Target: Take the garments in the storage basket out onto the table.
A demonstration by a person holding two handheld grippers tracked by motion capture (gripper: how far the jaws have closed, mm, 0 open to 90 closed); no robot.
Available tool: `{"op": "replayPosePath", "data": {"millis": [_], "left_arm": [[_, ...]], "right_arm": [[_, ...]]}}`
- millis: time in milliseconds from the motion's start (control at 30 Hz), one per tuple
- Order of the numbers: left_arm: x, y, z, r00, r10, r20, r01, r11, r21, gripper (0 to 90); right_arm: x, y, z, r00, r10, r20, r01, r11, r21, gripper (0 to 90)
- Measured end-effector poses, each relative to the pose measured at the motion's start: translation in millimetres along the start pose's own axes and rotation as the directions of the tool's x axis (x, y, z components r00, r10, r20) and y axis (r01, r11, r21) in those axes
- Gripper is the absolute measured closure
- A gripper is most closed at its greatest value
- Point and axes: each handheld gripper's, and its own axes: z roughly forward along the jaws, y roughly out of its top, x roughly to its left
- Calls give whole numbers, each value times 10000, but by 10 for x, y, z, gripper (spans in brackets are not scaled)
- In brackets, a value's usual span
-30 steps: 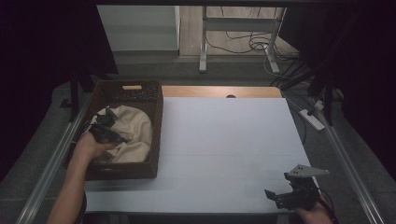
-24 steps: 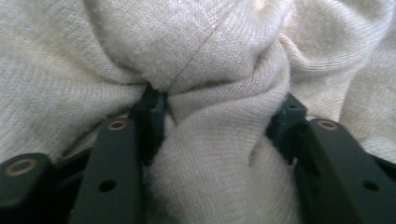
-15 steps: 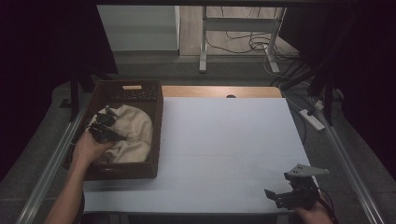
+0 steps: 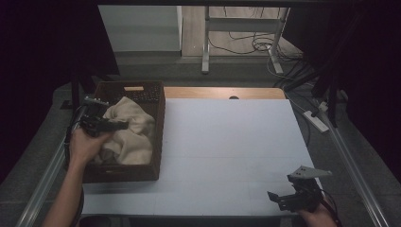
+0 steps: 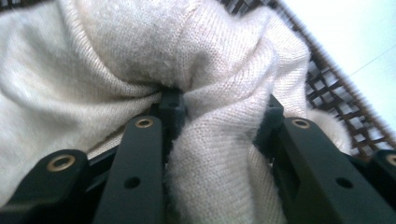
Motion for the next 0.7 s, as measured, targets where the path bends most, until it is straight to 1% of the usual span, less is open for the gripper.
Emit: {"op": "replayPosePath", "data": {"millis": [33,67,133,200,267,367,467,567,700], "left_arm": [[-21,21,-28,10000,47,43,-46,9997,-219,650],[-35,43,-55,9998,33,170,-26,9990,-437,652],[-57,86,-114,9996,49,282,-25,9964,-842,655],[-80,124,-168,9995,127,295,-91,9931,-1170,658],[-108,159,-216,9995,221,216,-188,9900,-1396,661],[-150,212,-280,9991,374,210,-336,9863,-1617,662],[-187,257,-354,9985,459,300,-391,9797,-1968,662],[-226,308,-432,9977,555,383,-450,9710,-2348,662],[-283,396,-519,9966,708,426,-569,9617,-2680,662]], "right_arm": [[2,-1,0,10000,23,0,-23,10000,-12,12],[2,-1,-1,10000,23,1,-23,10000,-18,12],[0,-1,-1,10000,20,-4,-20,10000,-3,12],[0,-1,-2,10000,17,-7,-17,10000,-3,12],[0,-2,-2,10000,28,-12,-28,10000,-38,12],[-2,-3,-1,10000,34,-16,-34,10000,-47,12],[0,-1,-2,10000,16,-8,-16,10000,-9,12],[0,-1,0,10000,-4,-3,4,10000,-20,12],[1,0,1,10000,-10,5,10,10000,-13,12]]}}
